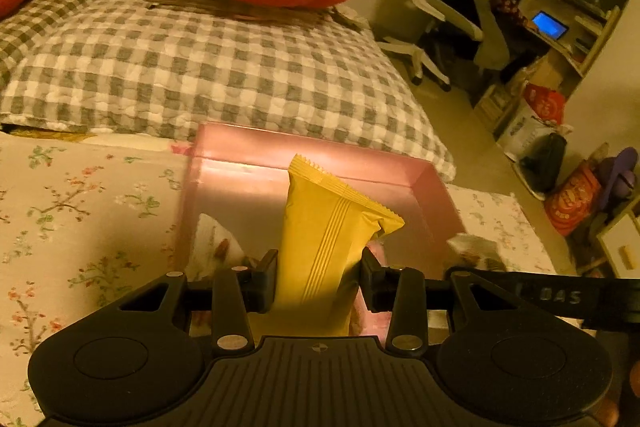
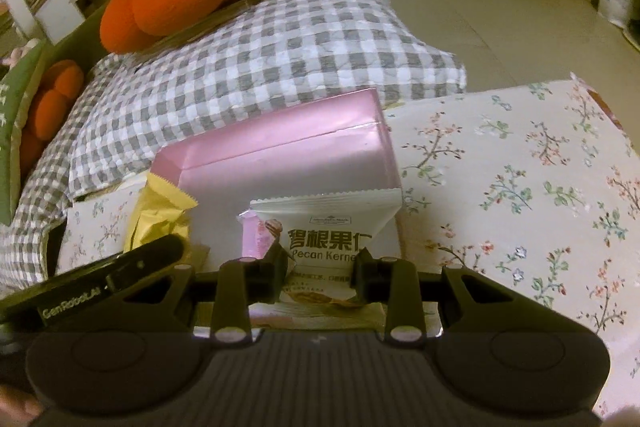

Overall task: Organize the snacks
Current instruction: 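Carry the yellow pastry packet into the box with the left gripper while the right gripper places the pecan packet, then place the yellow egg-yolk pastry packet with the left gripper while the right gripper places the yellow ARD packet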

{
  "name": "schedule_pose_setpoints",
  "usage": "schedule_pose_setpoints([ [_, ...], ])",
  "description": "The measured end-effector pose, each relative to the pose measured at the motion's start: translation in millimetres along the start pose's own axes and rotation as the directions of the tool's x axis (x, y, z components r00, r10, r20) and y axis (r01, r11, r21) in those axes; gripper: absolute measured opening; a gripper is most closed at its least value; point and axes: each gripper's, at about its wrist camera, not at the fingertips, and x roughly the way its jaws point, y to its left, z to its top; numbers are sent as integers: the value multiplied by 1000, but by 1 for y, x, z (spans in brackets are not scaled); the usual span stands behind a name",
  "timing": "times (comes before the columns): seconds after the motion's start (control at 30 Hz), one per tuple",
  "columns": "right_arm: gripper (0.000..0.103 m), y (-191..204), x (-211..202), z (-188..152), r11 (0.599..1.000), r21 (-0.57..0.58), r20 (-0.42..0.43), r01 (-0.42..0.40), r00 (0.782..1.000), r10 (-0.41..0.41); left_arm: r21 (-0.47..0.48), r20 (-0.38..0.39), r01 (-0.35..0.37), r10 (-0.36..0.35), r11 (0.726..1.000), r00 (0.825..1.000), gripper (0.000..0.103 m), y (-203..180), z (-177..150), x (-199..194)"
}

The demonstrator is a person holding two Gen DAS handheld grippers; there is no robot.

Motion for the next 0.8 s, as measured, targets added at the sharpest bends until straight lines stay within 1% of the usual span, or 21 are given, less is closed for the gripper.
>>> schedule_pose_setpoints([
  [0.07,38,0,-2,1,1000,2,0,9,1000,-9,-12,-6,-11,11,1000,1000,40,0,2,-3],
  [0.1,40,0,-6,3,1000,1,11,7,1000,-7,-14,-3,-13,12,1000,1000,40,0,4,-7],
  [0.13,44,-1,-14,5,1000,0,35,0,999,0,-13,7,-4,4,1000,1000,42,0,7,-14],
  [0.17,51,-1,-21,5,1000,5,52,-6,999,6,-14,21,1,0,1000,1000,43,0,9,-20],
  [0.2,54,-2,-26,6,1000,12,63,-10,998,9,-20,35,-4,5,1000,999,45,1,11,-27],
  [0.33,54,-6,-41,5,999,35,76,-15,997,12,-77,50,-26,30,997,998,45,10,15,-52],
  [0.47,54,-14,-57,-1,998,55,95,-14,995,9,-54,70,-81,85,995,994,45,12,12,-76],
  [0.53,55,-17,-59,-6,998,57,80,-21,997,16,-55,48,-109,112,993,993,46,13,4,-84],
  [0.63,57,-16,-60,-12,1000,28,48,5,999,-6,-57,-15,-112,112,992,994,47,16,-14,-89],
  [0.7,57,-16,-60,-17,1000,14,25,9,1000,-10,-48,-57,-135,132,990,990,48,15,-27,-92],
  [0.73,57,-15,-60,-19,1000,7,10,10,1000,-10,-46,-78,-143,139,989,987,51,15,-34,-94],
  [0.8,57,-15,-61,-23,1000,-10,-17,22,1000,-22,-69,-133,-152,142,986,981,53,16,-50,-96],
])
